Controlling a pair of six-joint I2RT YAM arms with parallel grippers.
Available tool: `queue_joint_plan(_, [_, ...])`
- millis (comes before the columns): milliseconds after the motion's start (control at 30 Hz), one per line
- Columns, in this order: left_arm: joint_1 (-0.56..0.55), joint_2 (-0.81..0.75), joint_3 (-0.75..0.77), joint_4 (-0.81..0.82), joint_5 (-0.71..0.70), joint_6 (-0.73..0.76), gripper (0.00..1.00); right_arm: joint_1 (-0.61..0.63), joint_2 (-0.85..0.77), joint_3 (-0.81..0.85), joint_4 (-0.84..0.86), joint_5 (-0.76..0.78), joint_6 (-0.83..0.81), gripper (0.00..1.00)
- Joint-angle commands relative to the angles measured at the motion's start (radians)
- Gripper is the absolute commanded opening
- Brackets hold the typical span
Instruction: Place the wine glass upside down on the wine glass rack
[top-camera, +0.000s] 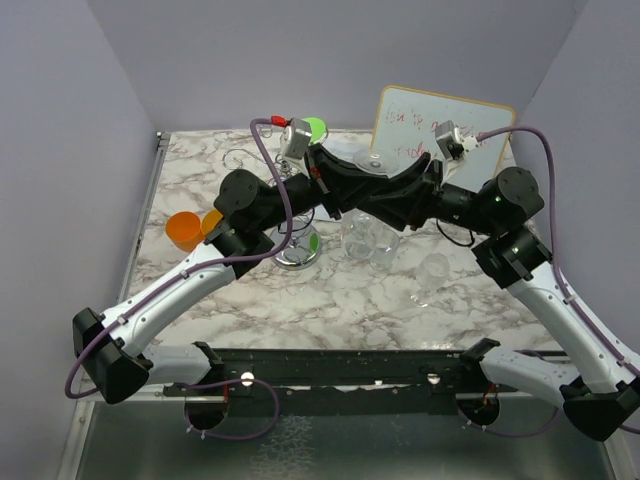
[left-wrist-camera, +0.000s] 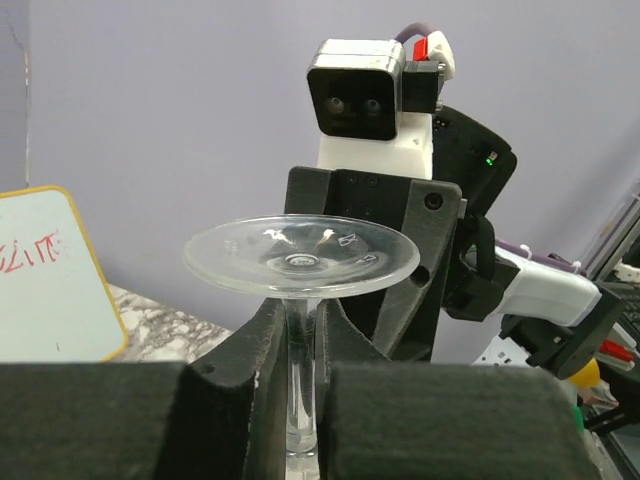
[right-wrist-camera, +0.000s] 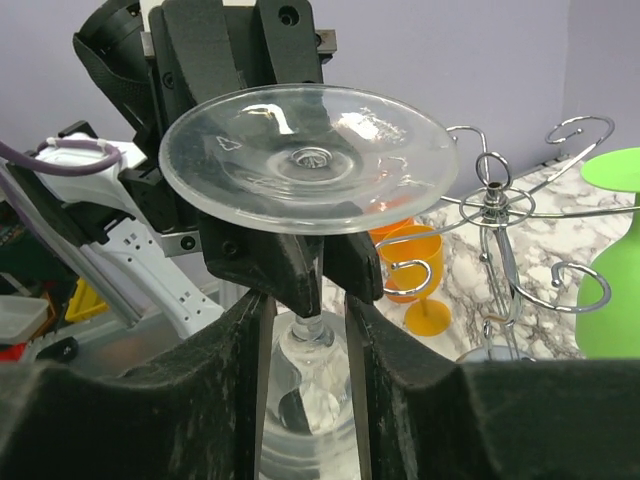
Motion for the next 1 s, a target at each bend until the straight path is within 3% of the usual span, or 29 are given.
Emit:
queue_joint_plan(0, [-0.010, -0.024, -0.005, 0.071, -0.039, -0.020, 0.00, -0.002, 0.022, -0.019, 0.059, -0.010, 0.028, 0.43])
queue_joint_plan(133, [-0.010, -0.028, -0.009, 0.076, -0.026, -0.020, 0.00, -0.002, 0.048, -0.015, 0.080, 0.003, 0.035, 0.40])
queue_joint_plan(267, [-0.010, -0.037, -0.014, 0.078, -0.023, -0.017, 0.00, -0.001, 0.057, -0.022, 0.101, 0.005, 0.038, 0.02])
queue_joint_plan(367, [-0.009, -0.043, -0.017, 0.078, -0.025, -0.017, 0.00, -0.002, 0.039, -0.044, 0.112, 0.016, 0.031, 0.01])
queue_joint_plan(567, [-0.009, -0.057, -0.031, 0.078, -0.029, -0.016, 0.36, -0.002, -0.013, -0.080, 0.124, 0.087, -0.004, 0.01])
queue_joint_plan(767, [-0.009, -0.100, -0.075, 0.060, -0.030, 0.005, 0.70, -0.002, -0.067, -0.096, 0.133, 0.260, -0.029, 0.01])
queue_joint_plan(867, [-0.009, -0.144, -0.033, -0.078, -0.009, 0.082, 0.83, -0.003, -0.088, -0.094, 0.100, 0.370, -0.063, 0.01])
queue_joint_plan(967, [-0.009, -0.178, 0.049, -0.279, -0.069, 0.172, 0.89, -0.002, -0.100, -0.096, 0.065, 0.493, -0.097, 0.01])
